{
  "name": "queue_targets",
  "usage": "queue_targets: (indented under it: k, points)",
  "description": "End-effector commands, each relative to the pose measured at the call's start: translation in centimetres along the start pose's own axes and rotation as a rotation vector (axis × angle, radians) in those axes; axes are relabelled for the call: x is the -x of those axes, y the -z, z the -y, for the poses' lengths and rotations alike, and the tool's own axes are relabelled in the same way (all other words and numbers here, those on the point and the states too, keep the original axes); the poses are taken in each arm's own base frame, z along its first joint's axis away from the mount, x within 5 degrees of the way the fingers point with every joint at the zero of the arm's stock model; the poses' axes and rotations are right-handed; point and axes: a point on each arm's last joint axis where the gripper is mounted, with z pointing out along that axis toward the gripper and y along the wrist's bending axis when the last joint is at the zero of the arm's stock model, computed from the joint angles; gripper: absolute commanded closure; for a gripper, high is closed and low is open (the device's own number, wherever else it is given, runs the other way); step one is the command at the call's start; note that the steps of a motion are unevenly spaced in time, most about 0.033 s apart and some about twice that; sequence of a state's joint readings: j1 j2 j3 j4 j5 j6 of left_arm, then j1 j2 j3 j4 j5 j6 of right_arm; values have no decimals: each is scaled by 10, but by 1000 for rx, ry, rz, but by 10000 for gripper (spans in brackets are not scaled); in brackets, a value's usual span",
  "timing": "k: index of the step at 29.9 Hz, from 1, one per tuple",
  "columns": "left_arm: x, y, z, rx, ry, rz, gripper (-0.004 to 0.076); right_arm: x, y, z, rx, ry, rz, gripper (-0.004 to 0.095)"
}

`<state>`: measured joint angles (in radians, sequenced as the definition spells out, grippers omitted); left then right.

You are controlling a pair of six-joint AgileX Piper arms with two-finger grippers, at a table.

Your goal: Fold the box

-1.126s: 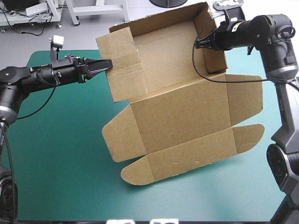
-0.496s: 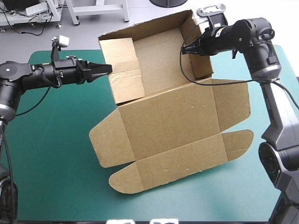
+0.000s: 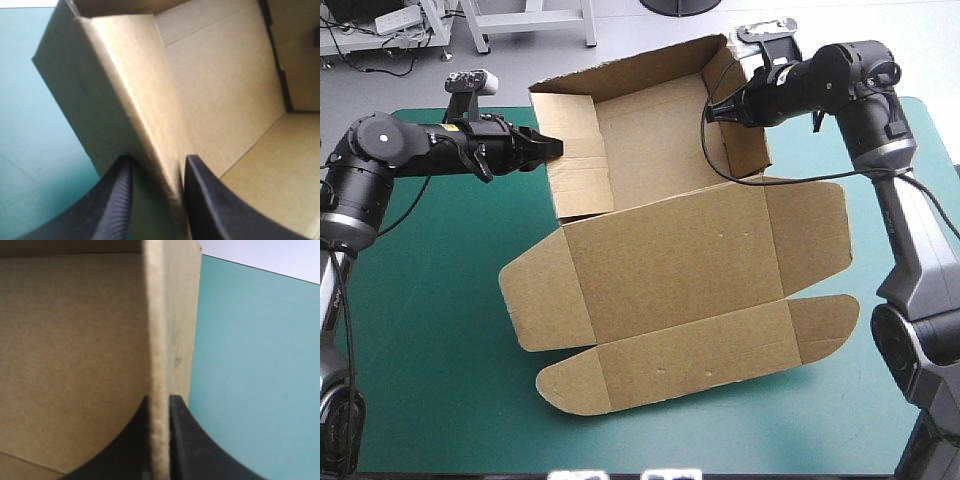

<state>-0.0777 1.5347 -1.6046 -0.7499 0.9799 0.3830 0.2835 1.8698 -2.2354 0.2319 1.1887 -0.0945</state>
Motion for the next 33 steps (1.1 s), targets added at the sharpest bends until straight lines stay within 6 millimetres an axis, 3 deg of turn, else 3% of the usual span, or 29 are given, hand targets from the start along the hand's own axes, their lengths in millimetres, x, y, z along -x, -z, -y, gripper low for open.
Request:
queue_targets:
  k: [1,7,15,20,25,28,33]
  points:
    - [14,5,17,-10,13,113,557,13,36,-25,148,-23,133,912]
    - [15,-13,31,-13,8,151,729,10,34,-26,161,-43,93,912]
    - [4,-37,37,126,-54,72,729,1,18,-44,202,-44,-9,912]
    - [-4,-39,34,141,-51,-28,729,-1,15,-55,210,-63,-27,912]
    - [-1,-36,32,209,-68,-163,729,-2,7,-53,205,-105,-46,912]
    - [3,-37,28,263,-86,-253,729,-4,-5,-52,202,-123,-72,912]
    - [7,-48,19,315,-83,-339,729,-23,-44,-44,181,-153,-193,911]
